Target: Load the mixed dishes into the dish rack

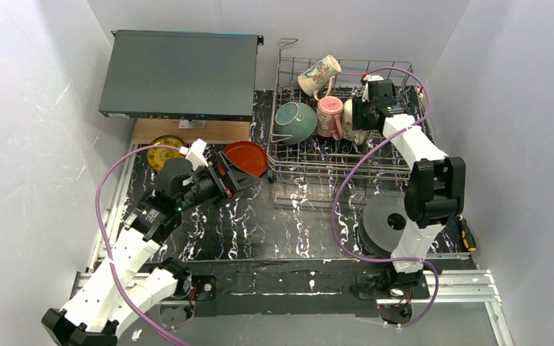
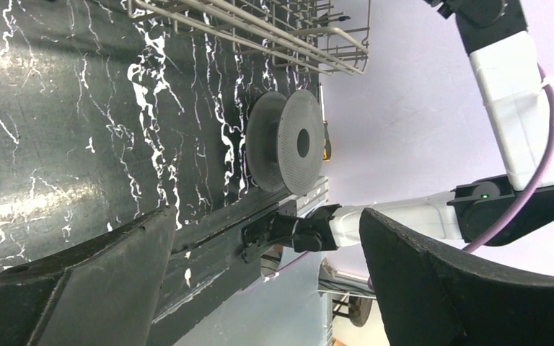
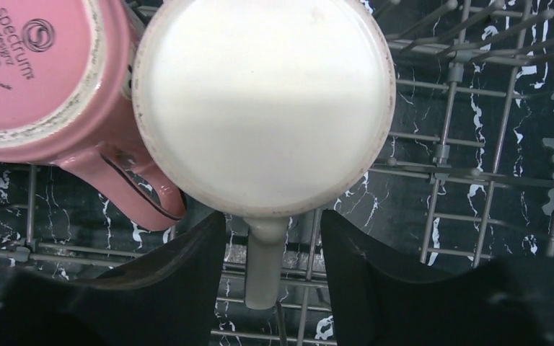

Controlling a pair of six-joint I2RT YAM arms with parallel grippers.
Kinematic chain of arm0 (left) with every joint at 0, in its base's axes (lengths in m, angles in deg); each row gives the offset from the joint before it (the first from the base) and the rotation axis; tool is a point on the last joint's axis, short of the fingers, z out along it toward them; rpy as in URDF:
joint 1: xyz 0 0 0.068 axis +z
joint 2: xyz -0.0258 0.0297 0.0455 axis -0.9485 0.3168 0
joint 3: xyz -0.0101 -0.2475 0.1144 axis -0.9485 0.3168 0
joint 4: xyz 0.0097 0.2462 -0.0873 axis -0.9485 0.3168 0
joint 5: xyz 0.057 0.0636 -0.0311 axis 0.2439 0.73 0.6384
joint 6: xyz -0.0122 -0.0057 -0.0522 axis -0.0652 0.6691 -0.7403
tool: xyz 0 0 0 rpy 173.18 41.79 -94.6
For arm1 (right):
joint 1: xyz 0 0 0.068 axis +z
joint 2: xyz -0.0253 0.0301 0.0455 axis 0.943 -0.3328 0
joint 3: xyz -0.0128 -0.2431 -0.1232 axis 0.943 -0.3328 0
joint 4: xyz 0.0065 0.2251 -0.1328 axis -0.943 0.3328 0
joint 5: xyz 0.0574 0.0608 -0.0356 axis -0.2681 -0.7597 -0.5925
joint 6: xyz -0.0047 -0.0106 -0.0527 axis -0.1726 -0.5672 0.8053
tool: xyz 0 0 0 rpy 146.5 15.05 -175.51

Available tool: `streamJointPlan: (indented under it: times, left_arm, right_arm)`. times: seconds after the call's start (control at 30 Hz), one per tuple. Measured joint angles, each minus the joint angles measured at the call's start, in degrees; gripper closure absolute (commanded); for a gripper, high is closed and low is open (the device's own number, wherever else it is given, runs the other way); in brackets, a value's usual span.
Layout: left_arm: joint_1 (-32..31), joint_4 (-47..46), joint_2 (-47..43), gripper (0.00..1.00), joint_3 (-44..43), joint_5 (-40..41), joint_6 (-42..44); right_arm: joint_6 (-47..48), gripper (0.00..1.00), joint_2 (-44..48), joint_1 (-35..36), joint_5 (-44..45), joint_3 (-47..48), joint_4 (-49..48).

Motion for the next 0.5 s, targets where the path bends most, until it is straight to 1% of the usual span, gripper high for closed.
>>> streamJointPlan:
  times: [0.17,0.27,0.37,0.5]
  left_arm:
    - [0.0,1.53,-1.49,0.01,1.92,0.61,0.52]
    - [0.0,3.37,-2.91,0.01,3.78,1.55,1.2]
    - [0.0,5.2,-4.24,0.01,5.6,2.62,1.73]
    - [0.0,6.56,-5.99,0.01,9.2,3.91,1.92]
  right_arm:
    - [0.52,0.35,0.39,1.03,0.66,0.59,0.74]
    - [0.44,0.32,2.14,1.81,0.81,0.66,2.03]
    - [0.09,0.31,6.25,2.93,0.76,0.63,3.23]
    - [-1.29,0.29,15.06,4.7,-0.5,-0.48,3.45]
